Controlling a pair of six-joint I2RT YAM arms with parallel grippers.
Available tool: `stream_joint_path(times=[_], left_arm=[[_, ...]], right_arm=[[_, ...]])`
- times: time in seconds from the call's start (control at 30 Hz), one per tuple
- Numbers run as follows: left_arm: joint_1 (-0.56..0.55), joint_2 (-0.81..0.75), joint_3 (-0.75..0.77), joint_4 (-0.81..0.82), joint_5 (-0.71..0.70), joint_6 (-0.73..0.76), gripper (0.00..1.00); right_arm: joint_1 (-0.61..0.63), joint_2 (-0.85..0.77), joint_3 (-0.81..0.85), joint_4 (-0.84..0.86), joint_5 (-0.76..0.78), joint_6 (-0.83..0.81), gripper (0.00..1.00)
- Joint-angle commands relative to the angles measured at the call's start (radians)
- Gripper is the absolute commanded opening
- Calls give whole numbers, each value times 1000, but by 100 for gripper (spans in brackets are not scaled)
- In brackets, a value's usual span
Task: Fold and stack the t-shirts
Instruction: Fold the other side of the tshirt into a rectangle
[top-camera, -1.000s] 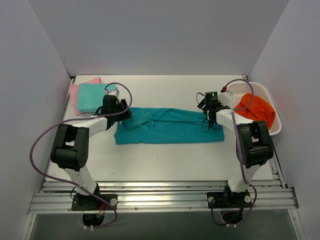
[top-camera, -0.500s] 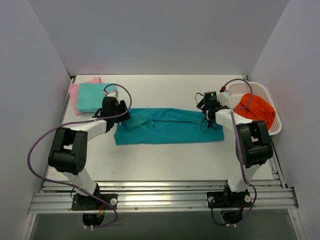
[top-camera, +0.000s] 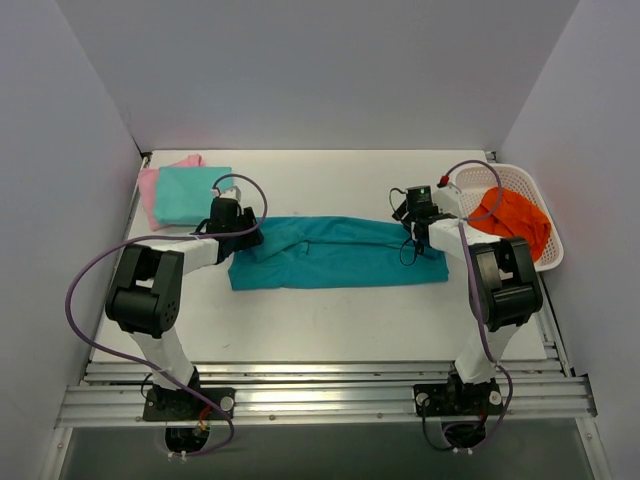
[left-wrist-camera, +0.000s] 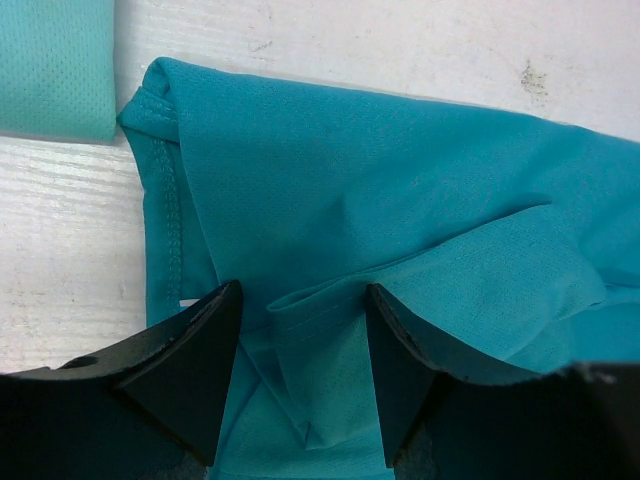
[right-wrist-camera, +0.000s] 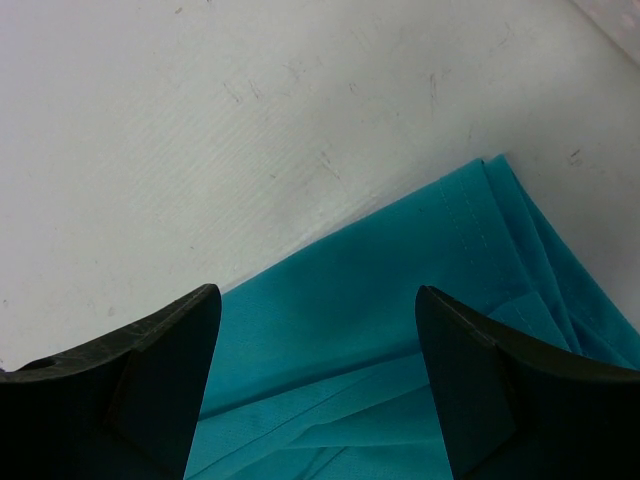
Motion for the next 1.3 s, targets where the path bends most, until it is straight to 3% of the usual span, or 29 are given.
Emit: stream_joint_path(times=[0.0,0.47,0.63,0.77,1.03,1.27], left_arm=[[-3,-1,44,34,-1,0,61],[-7,-22,31,51,24,0,47],[-12,-39,28,46,30,5,21],[-19,-60,20,36,29,7,10],[-55,-166,-40,19,9,19,5],[-139,-257,-69,-55,-108,52,5]], right_arm=[[5,10,21,3,40,-13,74],[4,20,21,6,35,-13,74],[5,20,21,5,37,-12,73],[7,16,18,2,40,-9,73],[24,-59,-22,-14,52,5,73],[65,-147,-75,-43,91,25,73]])
